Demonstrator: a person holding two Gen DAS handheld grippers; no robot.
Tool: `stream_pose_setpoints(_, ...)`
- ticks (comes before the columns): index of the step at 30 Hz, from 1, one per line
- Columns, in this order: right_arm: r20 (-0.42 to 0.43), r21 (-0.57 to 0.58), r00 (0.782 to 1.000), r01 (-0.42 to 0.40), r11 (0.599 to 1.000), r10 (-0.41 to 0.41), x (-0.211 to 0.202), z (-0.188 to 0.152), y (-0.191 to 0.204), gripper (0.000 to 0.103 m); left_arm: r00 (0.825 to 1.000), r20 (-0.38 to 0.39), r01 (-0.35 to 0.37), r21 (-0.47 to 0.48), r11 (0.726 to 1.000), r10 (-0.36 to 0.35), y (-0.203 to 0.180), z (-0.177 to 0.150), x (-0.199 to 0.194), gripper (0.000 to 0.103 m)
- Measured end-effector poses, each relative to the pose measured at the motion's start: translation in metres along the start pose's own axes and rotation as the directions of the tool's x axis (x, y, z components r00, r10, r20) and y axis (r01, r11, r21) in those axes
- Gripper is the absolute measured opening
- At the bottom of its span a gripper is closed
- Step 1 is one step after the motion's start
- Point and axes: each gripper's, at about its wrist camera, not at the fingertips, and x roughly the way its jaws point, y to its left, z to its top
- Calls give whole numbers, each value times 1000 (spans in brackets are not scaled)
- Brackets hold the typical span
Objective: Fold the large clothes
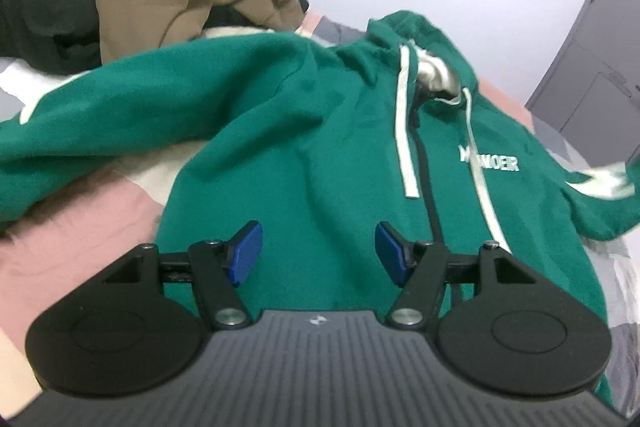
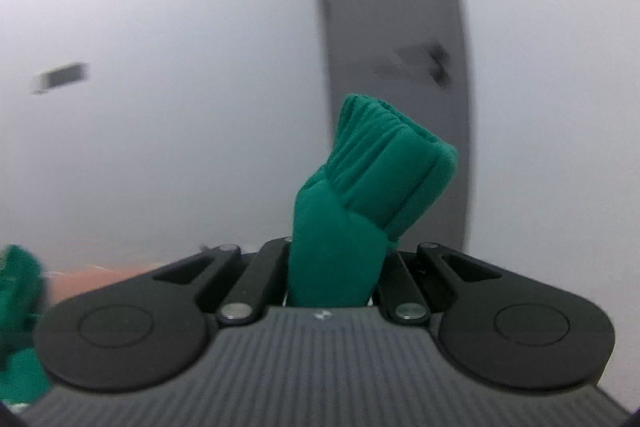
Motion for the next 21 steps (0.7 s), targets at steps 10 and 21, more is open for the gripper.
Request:
stream_pose_setpoints(10,150,-297,910,-332,895,387,-179,51,190,8,989,146,22,-16,1000,-19,38,-8,-59,68)
stream_pose_setpoints(21,-123,-436,801,-574,693,586,-284,-88,335,10,969,226,127,-106,986,-101,85,-11,-98,68)
